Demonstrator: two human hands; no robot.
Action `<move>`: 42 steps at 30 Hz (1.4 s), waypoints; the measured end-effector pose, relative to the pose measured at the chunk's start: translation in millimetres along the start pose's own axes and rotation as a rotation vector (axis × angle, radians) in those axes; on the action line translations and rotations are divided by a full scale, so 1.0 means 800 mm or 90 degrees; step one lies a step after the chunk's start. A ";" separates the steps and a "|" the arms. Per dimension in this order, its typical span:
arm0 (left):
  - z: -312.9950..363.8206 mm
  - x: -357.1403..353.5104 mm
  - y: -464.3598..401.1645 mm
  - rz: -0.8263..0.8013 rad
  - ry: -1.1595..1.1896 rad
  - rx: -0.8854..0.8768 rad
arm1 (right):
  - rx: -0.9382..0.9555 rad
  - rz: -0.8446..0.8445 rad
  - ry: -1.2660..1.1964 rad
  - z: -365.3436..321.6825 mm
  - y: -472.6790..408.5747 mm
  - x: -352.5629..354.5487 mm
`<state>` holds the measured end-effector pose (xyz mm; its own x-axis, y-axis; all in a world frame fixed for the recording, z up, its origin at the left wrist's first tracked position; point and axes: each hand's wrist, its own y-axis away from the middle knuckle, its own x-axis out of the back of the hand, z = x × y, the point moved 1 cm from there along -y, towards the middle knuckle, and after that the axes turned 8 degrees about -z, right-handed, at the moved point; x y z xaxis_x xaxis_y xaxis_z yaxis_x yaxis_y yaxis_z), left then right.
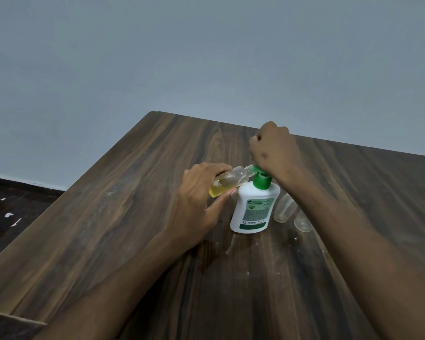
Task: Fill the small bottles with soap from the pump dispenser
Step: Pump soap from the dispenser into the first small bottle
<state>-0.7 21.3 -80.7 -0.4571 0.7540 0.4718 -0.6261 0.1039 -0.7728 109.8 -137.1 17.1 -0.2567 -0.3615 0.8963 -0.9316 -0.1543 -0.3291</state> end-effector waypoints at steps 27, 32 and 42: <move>0.004 0.002 0.000 -0.023 -0.003 0.003 | 0.017 0.039 0.021 -0.010 0.011 0.012; 0.003 0.003 0.001 -0.023 0.001 0.007 | 0.006 0.018 0.013 -0.009 0.010 0.009; 0.002 0.001 0.001 -0.035 -0.007 0.010 | 0.015 0.021 0.018 -0.011 0.011 0.013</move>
<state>-2.6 20.7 -80.2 -0.4283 0.7407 0.5176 -0.6604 0.1345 -0.7388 96.7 -133.9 25.9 -0.2953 -0.3403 0.8928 -0.9162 -0.1640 -0.3655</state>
